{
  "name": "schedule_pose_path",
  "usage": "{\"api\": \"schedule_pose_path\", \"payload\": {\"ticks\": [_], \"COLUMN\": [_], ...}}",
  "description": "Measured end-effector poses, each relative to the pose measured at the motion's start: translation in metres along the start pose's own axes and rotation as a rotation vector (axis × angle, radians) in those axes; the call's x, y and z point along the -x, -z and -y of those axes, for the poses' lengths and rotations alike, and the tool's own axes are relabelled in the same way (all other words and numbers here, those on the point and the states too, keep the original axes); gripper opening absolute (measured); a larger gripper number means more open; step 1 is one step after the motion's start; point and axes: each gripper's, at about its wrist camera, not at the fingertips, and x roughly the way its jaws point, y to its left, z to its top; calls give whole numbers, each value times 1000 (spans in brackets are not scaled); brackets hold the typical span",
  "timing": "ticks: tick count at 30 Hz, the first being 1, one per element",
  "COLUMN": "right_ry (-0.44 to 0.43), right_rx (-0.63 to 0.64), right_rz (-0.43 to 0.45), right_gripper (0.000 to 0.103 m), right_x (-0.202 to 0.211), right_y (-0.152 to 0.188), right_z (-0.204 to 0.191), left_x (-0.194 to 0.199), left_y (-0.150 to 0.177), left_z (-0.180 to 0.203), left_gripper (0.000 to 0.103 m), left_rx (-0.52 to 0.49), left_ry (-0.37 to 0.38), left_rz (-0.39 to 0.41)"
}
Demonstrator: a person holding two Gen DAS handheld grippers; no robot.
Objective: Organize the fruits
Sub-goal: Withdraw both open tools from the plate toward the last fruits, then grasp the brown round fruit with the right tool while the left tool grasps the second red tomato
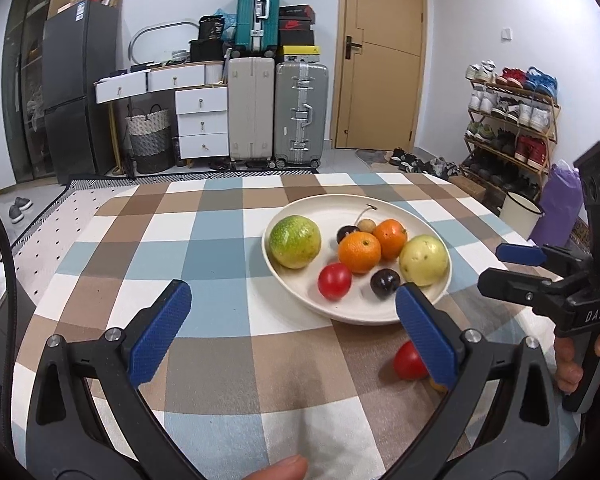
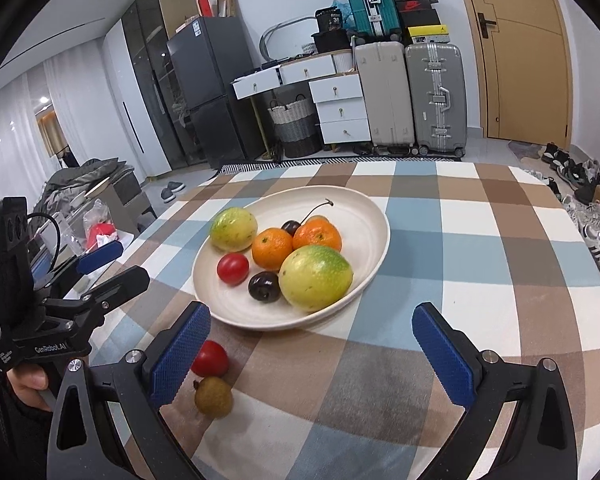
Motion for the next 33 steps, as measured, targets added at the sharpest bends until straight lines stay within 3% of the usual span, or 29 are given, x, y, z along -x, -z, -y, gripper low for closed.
{"api": "schedule_pose_path", "payload": {"ticks": [15,31,33], "right_ry": [-64,-118,-118], "right_rx": [130,208,213], "right_rz": [-180,-275,-279], "right_gripper": [102,100,96], "right_x": [-17,-29,-29], "right_y": [15,29,30], "right_z": [-30,-47,-48], "left_x": [-9,-17,-17], "left_y": [3,4,4], "left_z": [3,6,7], "left_gripper": [102,102,102], "left_rx": [-27,-42,-48], "left_ry": [45,85,87], "left_rz": [-69,-110,-107]}}
